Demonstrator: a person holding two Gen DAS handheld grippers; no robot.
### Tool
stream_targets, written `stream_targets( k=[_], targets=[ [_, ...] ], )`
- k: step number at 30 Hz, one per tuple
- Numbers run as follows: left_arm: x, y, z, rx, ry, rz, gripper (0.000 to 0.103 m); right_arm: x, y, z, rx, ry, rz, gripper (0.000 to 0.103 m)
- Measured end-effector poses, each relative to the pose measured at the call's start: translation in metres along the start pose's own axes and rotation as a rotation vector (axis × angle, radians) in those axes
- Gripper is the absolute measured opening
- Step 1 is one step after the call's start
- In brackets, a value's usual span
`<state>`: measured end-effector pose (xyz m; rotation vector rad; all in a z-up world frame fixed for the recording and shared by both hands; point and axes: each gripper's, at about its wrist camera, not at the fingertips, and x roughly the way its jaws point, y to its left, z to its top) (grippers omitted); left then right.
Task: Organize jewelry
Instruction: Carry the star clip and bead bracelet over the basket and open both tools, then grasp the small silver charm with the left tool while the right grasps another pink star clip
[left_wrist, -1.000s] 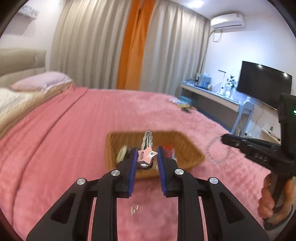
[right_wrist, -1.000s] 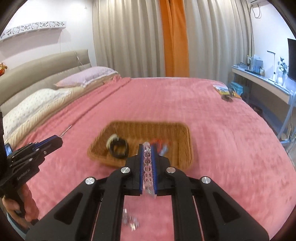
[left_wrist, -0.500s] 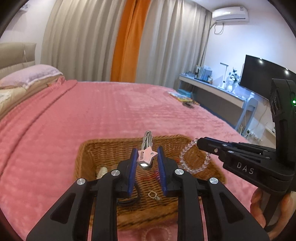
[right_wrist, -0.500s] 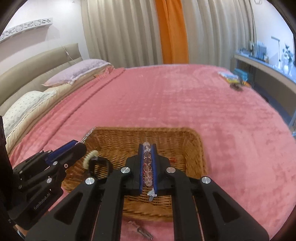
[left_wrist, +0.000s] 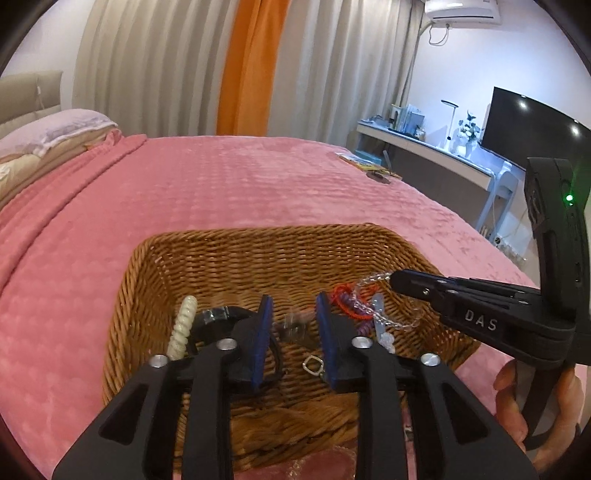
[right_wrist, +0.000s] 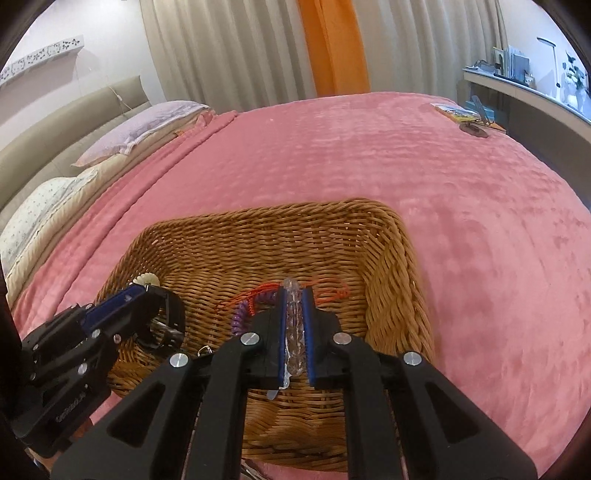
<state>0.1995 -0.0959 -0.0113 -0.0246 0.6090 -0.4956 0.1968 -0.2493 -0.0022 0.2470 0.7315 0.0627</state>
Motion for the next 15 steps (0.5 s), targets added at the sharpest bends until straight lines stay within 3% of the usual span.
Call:
stream_targets(
  k=[1, 4, 10, 15],
  targets=[
    [-0.002, 0.0, 0.0, -0.003, -0.005, -0.003, 0.039, -0.001, -0.001, 0.0, 0.003, -0.004, 0.003, 0.023],
    [-0.015, 0.002, 0.001, -0.016, -0.036, -0.028, 0.042, -0.01, 0.0, -0.001, 0.004, -0.036, 0.012, 0.041],
    [-0.051, 0.005, 0.003, -0.052, -0.1, -0.049, 0.044, -0.047, 0.006, -0.003, 0.004, -0.117, 0.027, 0.041],
    [-0.093, 0.01, -0.001, -0.068, -0.127, -0.07, 0.044, -0.086, 0.022, -0.021, -0.048, -0.136, 0.032, 0.041]
  ],
)
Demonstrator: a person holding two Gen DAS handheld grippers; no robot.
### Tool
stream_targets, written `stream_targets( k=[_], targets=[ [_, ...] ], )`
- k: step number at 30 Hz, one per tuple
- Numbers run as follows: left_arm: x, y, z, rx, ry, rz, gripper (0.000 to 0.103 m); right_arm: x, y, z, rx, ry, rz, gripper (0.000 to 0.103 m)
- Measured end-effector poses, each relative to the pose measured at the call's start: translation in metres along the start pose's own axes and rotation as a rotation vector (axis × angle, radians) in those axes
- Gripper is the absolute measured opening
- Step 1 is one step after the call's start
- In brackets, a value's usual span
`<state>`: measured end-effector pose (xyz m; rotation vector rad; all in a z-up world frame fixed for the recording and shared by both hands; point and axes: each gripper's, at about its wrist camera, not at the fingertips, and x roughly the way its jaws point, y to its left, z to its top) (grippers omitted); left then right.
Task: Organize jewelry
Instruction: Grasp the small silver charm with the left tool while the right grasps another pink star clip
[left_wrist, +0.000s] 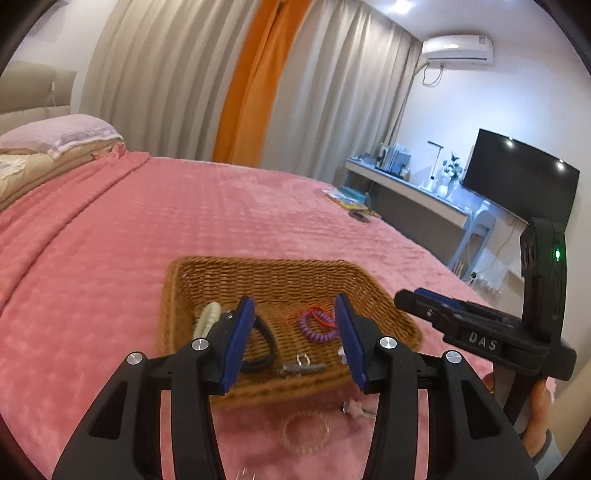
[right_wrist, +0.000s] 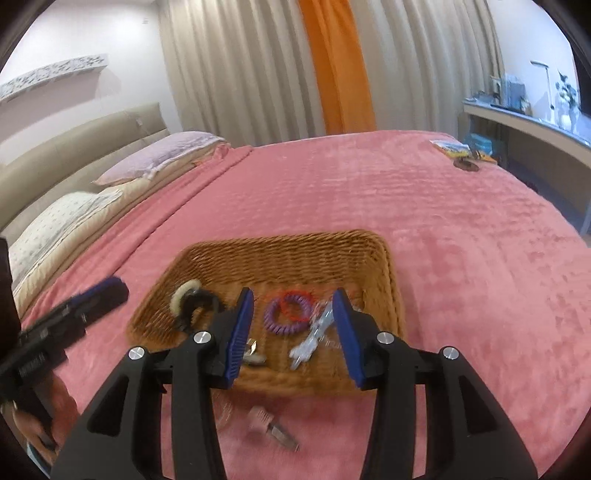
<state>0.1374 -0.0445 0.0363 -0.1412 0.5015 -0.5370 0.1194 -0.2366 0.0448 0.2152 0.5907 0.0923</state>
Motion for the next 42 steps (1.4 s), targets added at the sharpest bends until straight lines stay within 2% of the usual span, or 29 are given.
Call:
stream_targets(
  k=[6, 11, 15, 22, 28, 31, 35, 37, 42],
  targets=[
    [-0.051, 0.01, -0.018, -0.009, 0.001, 0.03, 0.044, -0.031, 0.028, -0.028, -0.081, 0.032, 0.002, 0.041],
    [-0.065, 0.022, -0.042, -0.025, 0.042, 0.056, 0.05, -0.034, 0.038, -0.058, -0.117, 0.083, -0.016, 0.041],
    [-0.047, 0.03, -0.065, -0.013, 0.147, 0.068, 0.05, -0.012, 0.03, -0.073, -0.098, 0.169, -0.016, 0.041],
    [-0.008, 0.032, -0.094, 0.067, 0.302, 0.111, 0.05, 0.029, 0.018, -0.093, -0.097, 0.258, -0.045, 0.041],
    [0.0, 0.028, -0.103, 0.105, 0.35, 0.105, 0.049, 0.041, 0.019, -0.094, -0.119, 0.282, -0.04, 0.041],
    [0.004, 0.028, -0.107, 0.109, 0.38, 0.093, 0.042, 0.048, 0.024, -0.093, -0.15, 0.297, -0.041, 0.041],
    [0.003, 0.03, -0.108, 0.102, 0.383, 0.077, 0.04, 0.057, 0.028, -0.092, -0.17, 0.322, -0.041, 0.041],
    [0.003, 0.031, -0.108, 0.102, 0.387, 0.072, 0.04, 0.056, 0.029, -0.093, -0.179, 0.325, -0.036, 0.033],
    [0.003, 0.024, -0.11, 0.128, 0.391, 0.066, 0.04, 0.049, 0.037, -0.099, -0.19, 0.343, -0.013, 0.031]
  ],
)
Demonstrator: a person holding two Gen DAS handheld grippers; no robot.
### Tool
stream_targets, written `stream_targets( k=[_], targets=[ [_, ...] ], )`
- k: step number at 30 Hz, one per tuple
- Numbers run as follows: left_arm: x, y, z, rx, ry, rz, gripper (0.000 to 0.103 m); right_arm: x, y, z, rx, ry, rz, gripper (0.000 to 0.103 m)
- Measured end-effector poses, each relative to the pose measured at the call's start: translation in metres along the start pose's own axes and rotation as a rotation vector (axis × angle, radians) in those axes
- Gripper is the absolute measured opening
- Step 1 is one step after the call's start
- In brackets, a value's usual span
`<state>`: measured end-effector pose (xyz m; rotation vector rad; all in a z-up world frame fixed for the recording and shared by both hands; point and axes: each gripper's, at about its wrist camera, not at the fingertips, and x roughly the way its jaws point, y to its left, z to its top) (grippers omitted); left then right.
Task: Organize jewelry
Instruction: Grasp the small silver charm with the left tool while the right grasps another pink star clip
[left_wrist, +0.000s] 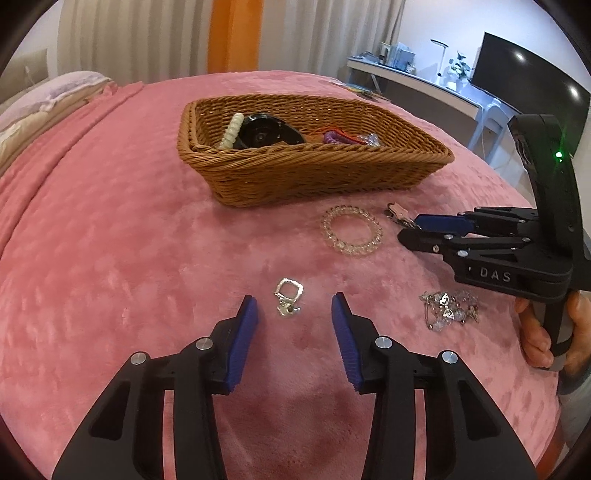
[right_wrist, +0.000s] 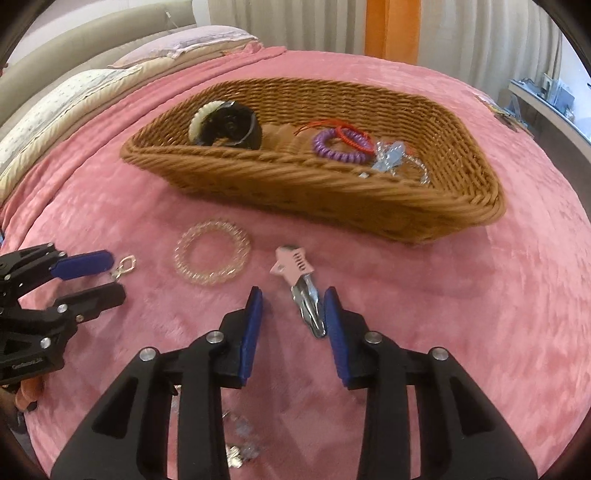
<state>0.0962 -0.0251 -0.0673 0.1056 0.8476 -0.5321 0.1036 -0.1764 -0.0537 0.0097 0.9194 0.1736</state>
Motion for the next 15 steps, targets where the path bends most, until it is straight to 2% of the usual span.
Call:
stream_targets(
  k=[4, 7, 12, 13, 15],
  targets=[
    [0.001, -0.002, 0.0, 0.004, 0.008, -0.005, 0.04, -0.002, 0.001, -0.002, 0.006, -0.002, 0.004, 0.031],
    [0.002, -0.003, 0.0, 0.004, 0.008, -0.002, 0.04, 0.001, -0.003, 0.004, 0.021, -0.014, -0.036, 0.032],
    [0.004, -0.003, 0.0, 0.005, 0.008, 0.012, 0.036, 0.008, 0.0, 0.01, 0.003, -0.015, -0.044, 0.031],
    [0.004, -0.002, 0.001, 0.003, 0.007, 0.016, 0.033, 0.008, 0.002, 0.009, -0.006, -0.02, -0.048, 0.021],
    [0.005, -0.003, 0.001, 0.001, 0.006, 0.027, 0.026, 0.006, 0.005, 0.007, -0.02, -0.03, -0.044, 0.015]
  ],
)
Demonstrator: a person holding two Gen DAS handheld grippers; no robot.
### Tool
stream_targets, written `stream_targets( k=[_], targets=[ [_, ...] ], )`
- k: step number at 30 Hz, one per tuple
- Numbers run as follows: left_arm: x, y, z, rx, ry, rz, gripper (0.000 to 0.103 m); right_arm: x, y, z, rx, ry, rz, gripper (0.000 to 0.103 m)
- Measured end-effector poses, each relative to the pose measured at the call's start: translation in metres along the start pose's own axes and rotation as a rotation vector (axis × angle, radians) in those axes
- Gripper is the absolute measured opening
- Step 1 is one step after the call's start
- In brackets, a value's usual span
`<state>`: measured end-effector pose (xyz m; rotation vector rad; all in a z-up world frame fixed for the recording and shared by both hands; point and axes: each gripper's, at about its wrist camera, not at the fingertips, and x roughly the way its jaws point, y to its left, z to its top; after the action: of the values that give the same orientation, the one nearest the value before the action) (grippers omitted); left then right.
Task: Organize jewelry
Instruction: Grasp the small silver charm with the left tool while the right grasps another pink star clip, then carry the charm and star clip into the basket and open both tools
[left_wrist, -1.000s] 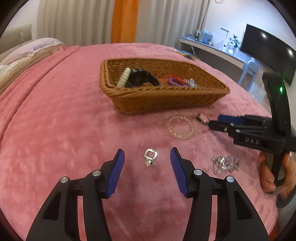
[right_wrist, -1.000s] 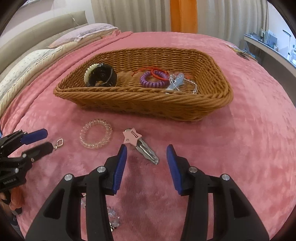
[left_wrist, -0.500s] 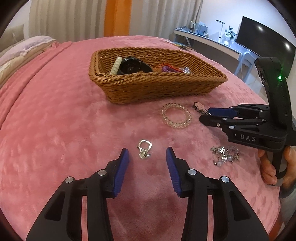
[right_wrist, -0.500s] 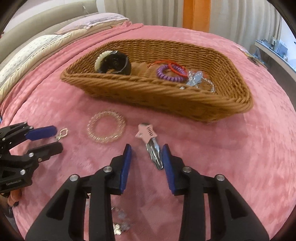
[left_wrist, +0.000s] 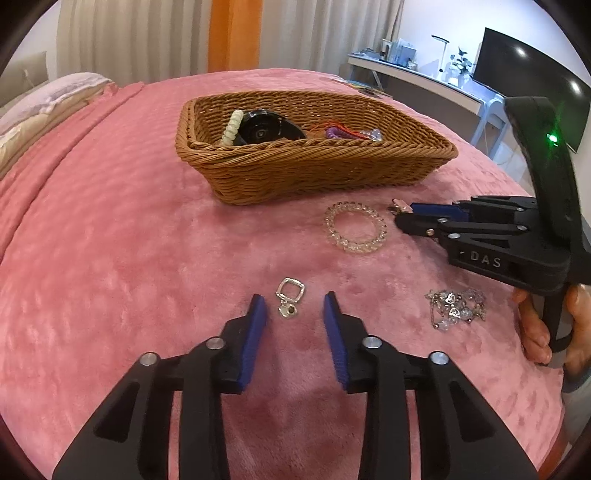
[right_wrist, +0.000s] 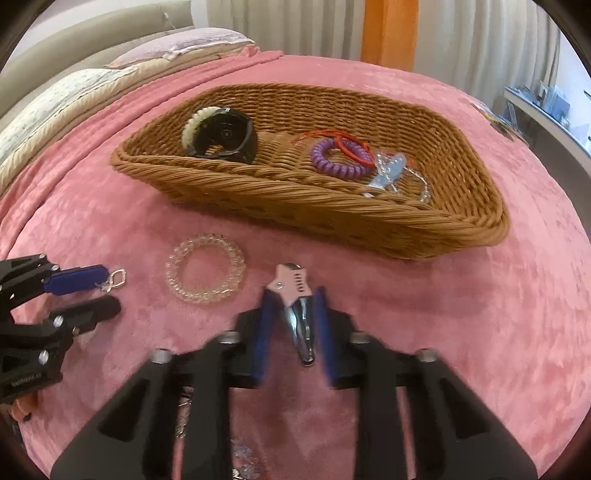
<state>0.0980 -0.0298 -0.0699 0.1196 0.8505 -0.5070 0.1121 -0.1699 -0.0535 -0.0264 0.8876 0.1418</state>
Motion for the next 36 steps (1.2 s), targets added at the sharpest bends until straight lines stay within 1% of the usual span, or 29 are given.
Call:
stream_targets(
  k=[2, 8, 11, 16, 22, 25, 28, 32, 36],
  targets=[
    [0.0, 0.0, 0.0, 0.003, -0.002, 0.006, 0.009, -0.002, 0.002, -0.002, -0.006, -0.006, -0.003, 0.015],
    [-0.002, -0.005, 0.0, 0.026, -0.013, 0.028, 0.009, -0.014, 0.001, -0.011, 0.005, -0.027, 0.007, 0.015],
    [-0.005, -0.006, 0.0, 0.029, -0.023, 0.021, 0.009, -0.023, -0.001, -0.018, 0.03, -0.043, 0.025, 0.015],
    [-0.02, -0.009, 0.0, 0.048, -0.086, -0.004, 0.009, -0.04, -0.007, -0.024, 0.057, -0.084, 0.056, 0.015],
    [-0.033, -0.012, 0.0, 0.053, -0.126, -0.002, 0.009, -0.058, -0.013, -0.026, 0.073, -0.128, 0.068, 0.015],
    [-0.048, -0.018, 0.003, 0.053, -0.181, -0.013, 0.009, -0.073, -0.015, -0.022, 0.092, -0.159, 0.08, 0.015],
    [-0.071, -0.026, 0.012, 0.048, -0.251, -0.032, 0.009, -0.098, -0.016, -0.013, 0.114, -0.216, 0.104, 0.015],
    [-0.101, -0.036, 0.035, 0.045, -0.335, -0.029, 0.009, -0.138, -0.017, 0.009, 0.12, -0.308, 0.092, 0.015],
    [-0.127, -0.045, 0.071, 0.05, -0.418, -0.02, 0.009, -0.166, -0.015, 0.042, 0.087, -0.375, 0.05, 0.015]
  ],
)
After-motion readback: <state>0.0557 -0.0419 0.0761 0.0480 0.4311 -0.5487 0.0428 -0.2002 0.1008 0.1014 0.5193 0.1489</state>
